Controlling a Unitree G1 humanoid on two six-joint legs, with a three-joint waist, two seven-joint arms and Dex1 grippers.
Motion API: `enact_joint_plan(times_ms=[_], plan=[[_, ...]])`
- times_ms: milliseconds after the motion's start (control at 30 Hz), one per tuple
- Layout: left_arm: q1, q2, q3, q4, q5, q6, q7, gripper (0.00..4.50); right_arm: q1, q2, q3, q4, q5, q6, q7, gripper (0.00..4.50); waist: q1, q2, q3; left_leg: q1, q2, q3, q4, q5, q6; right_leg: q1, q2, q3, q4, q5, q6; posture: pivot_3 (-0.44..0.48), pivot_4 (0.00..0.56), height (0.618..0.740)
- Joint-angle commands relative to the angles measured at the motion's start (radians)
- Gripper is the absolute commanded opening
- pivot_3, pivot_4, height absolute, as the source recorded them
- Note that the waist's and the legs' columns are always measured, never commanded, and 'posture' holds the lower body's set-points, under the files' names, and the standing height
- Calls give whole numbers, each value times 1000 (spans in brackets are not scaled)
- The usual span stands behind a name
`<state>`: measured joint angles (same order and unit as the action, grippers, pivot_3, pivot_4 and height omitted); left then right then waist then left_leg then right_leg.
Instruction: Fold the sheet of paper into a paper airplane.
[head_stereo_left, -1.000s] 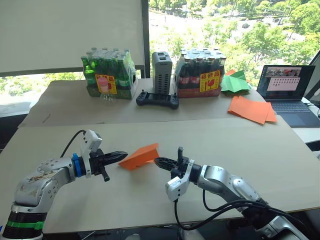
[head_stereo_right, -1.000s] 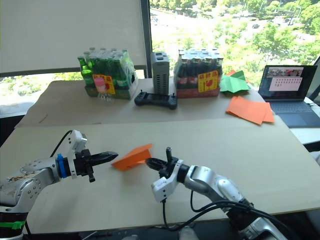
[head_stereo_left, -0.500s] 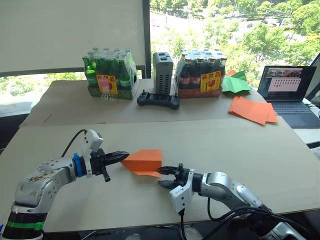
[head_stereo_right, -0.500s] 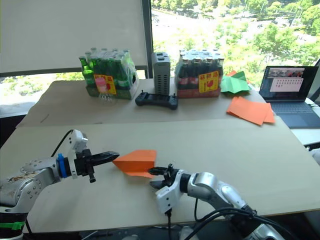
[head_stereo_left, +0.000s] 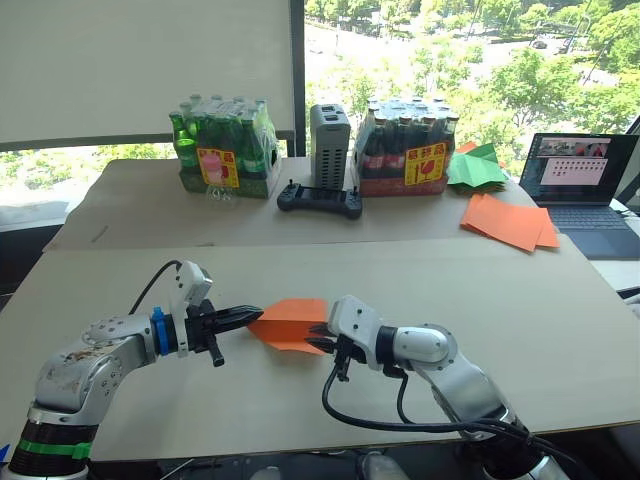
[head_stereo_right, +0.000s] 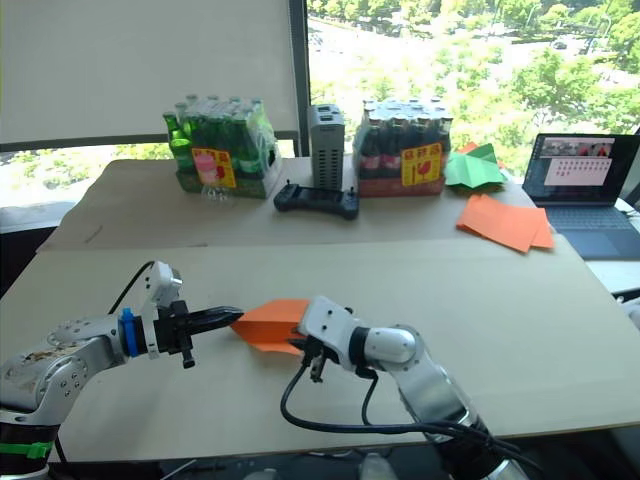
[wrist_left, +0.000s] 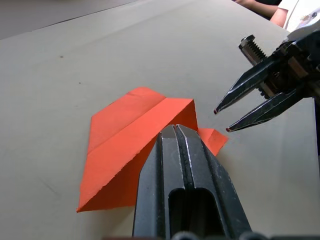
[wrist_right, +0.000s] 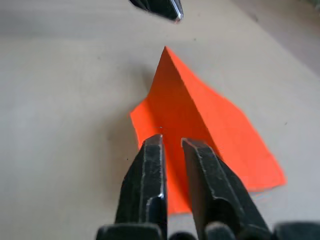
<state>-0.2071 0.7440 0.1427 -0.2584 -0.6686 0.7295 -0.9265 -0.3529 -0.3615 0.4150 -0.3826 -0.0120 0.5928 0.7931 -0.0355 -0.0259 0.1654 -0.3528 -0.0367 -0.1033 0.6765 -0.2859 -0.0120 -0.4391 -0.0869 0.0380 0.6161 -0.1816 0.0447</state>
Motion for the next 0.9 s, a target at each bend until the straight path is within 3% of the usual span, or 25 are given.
enact_joint_plan(times_ms=[33, 500, 900], plan=[[-6, 9, 12, -23, -1, -11, -2, 0, -31, 14, 24, 4, -3, 22, -22, 54, -1, 0, 0, 0, 0, 0, 0, 0, 0, 0, 0, 0, 0, 0, 0, 0, 150, 723], [-46, -6, -29, 7, 28, -32, 5, 0, -31, -31, 158, 101, -66, 157, -37, 54, -5, 0, -1, 1, 0, 0, 0, 0, 0, 1, 0, 0, 1, 0, 0, 0, 150, 723], [-234, -32, -274, 250, 305, -229, -63, 0, -44, -22, 166, 70, -48, 238, -54, 54, -5, -1, -1, 2, 0, 0, 0, 0, 0, 2, 0, 0, 1, 0, 0, 0, 150, 723]])
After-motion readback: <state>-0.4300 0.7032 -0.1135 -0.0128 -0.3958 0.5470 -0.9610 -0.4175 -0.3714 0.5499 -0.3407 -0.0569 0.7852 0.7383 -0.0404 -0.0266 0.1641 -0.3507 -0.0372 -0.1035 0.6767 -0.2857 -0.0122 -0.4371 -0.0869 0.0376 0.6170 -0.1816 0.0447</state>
